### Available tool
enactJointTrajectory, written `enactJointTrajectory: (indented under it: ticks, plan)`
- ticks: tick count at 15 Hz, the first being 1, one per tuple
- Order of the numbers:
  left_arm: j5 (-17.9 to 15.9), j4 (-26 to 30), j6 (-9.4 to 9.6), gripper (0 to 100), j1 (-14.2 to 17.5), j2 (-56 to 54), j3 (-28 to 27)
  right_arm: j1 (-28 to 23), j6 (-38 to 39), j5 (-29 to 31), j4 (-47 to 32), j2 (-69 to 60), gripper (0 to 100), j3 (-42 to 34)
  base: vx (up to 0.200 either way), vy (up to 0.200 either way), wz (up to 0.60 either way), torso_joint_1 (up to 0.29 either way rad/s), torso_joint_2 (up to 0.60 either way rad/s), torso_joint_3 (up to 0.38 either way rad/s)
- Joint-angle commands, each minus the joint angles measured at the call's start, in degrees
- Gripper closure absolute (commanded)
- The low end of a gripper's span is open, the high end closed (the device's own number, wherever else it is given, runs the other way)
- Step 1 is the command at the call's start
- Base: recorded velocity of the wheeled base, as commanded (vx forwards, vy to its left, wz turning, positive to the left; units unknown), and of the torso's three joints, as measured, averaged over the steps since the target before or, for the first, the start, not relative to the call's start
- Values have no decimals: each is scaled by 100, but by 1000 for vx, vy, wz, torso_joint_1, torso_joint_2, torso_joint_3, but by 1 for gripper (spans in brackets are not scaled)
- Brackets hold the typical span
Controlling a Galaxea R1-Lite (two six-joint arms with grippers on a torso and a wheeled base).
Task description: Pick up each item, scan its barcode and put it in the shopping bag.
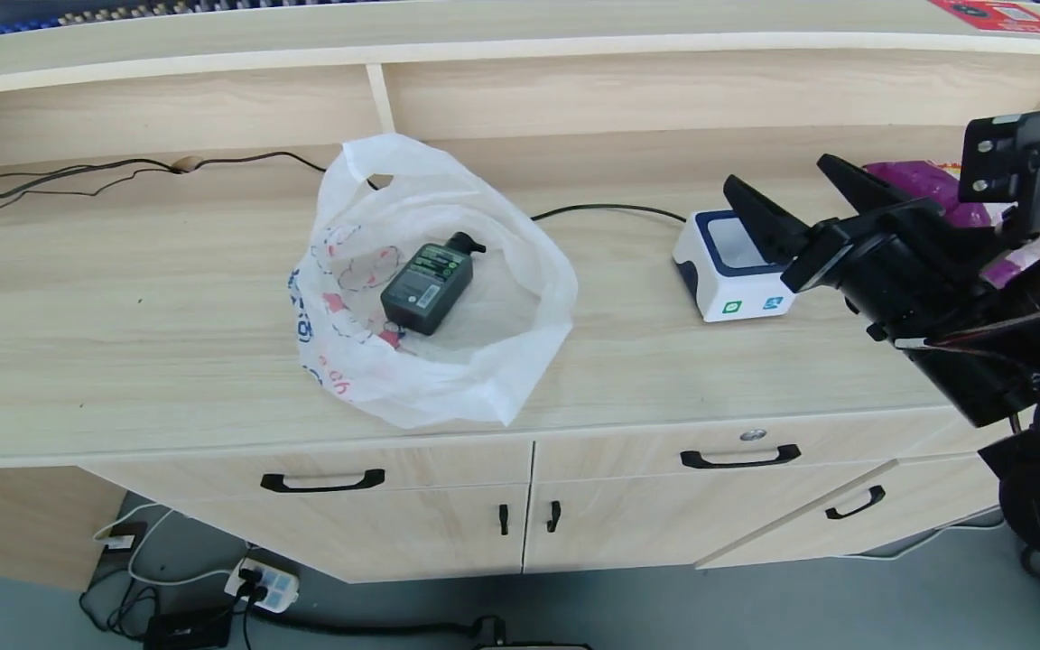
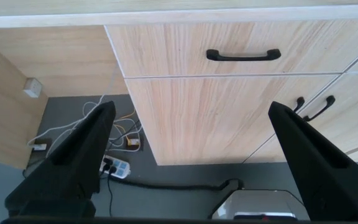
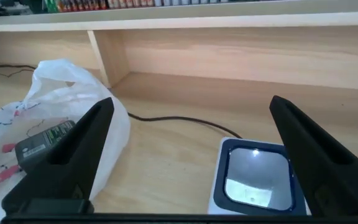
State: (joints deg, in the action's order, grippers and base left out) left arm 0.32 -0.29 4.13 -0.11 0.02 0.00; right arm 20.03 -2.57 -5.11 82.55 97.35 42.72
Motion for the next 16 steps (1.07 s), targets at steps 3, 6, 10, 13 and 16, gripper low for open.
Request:
enactJointTrajectory:
  ticks: [3, 6, 10, 13, 16]
  plan:
    - [3, 3, -62, 0, 11, -2, 0, -368, -24, -25, -117, -226, 0, 26, 0, -200, 0, 6, 7, 10]
    - [3, 12, -62, 0, 11, -2, 0, -641, -24, -69, -187, -243, 0, 26, 0, -200, 0, 1, -2, 6]
    - [3, -6, -70, 0, 2, -2, 0, -1010, -24, -43, -547, -287, 0, 26, 0, -200, 0, 4, 5, 5]
    - [3, 3, -79, 0, 11, -2, 0, -1317, 117, -104, -1101, -384, 0, 149, 0, -200, 0, -2, -1, 1]
    - [3, 3, -141, 0, 11, -2, 0, -1326, 451, -307, -1189, -340, 0, 158, 0, -200, 0, 2, 4, 7]
